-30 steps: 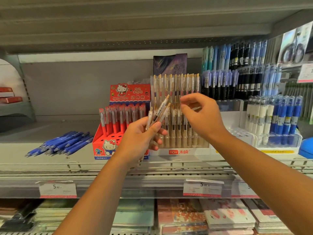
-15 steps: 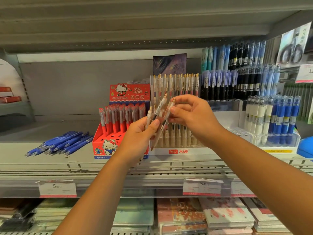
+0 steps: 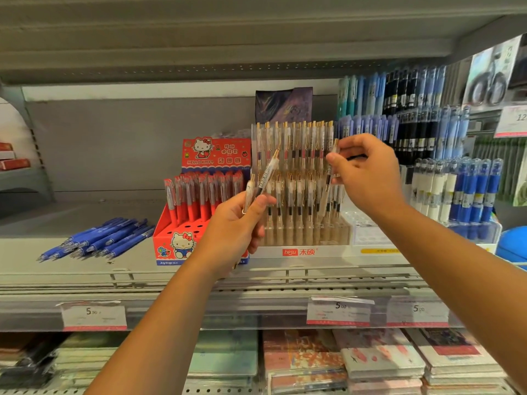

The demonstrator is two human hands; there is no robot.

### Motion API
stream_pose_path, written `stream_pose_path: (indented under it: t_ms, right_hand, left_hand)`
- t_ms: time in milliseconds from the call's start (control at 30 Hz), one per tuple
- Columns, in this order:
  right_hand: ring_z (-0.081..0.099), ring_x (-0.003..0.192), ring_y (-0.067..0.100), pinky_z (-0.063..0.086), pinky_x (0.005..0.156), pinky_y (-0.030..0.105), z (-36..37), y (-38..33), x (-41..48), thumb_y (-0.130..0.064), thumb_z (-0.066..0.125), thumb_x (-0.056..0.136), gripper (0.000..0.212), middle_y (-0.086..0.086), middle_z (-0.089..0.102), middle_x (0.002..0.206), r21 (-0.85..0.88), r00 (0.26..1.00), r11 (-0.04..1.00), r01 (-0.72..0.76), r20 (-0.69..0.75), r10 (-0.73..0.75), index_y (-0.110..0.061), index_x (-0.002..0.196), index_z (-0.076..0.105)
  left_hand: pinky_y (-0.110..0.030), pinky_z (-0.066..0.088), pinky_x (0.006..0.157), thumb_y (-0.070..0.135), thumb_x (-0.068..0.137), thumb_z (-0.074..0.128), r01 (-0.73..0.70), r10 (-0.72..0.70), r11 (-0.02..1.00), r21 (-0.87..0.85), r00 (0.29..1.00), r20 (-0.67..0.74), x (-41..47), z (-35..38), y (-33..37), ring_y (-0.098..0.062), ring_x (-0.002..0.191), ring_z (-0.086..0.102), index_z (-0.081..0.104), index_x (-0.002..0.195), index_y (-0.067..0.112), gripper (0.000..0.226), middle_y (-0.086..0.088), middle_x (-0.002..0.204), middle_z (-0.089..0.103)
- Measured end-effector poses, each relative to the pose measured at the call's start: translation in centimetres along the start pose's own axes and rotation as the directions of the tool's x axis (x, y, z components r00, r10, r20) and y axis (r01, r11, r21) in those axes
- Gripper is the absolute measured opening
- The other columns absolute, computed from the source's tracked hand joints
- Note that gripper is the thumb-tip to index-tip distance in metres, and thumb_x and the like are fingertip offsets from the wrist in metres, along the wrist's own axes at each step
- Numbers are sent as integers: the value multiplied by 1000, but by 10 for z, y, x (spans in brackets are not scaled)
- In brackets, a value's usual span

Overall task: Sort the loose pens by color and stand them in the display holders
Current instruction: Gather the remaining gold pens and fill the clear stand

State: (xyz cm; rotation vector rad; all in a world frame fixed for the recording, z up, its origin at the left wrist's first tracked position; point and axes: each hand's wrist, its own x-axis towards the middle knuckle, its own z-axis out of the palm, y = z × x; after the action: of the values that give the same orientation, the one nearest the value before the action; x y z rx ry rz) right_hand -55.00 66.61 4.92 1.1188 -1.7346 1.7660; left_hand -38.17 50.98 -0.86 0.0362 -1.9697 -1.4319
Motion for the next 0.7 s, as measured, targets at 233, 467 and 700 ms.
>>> stream_pose_path:
  t_ms: [233, 467, 700]
  right_hand:
    - [66, 81, 20, 61, 60, 31, 3, 14, -6, -18, 69, 90, 18, 0, 63, 92, -107, 1000, 994, -4, 5, 5, -16, 105, 60]
    - [64, 65, 11, 55, 47, 19, 13, 28, -15, -22, 74, 86, 20, -6, 60, 88, -235, 990, 971, -40, 120, 70, -19, 100, 60]
    - [61, 70, 10, 54, 57, 25, 12, 29, -22, -27, 73, 86, 21, -10, 59, 86, -330, 988, 944, 3, 144, 47, -19, 98, 58]
  left_hand:
    - [-23, 21, 40, 49, 99, 47, 103, -101, 987, -124, 995, 18, 4, -2, -3, -12, 44, 22, 64, 96, 17, 36, 3, 58, 29]
    - [-19, 19, 41, 19, 79, 39, 125, -113, 958, -258, 992, 63, 6, -4, -4, -11, 39, 26, 59, 96, 12, 27, -1, 58, 41]
    - [-20, 24, 38, 21, 102, 40, 184, -182, 970, -156, 983, 28, 6, 2, -2, -9, 44, 34, 57, 104, 17, 18, 3, 63, 56]
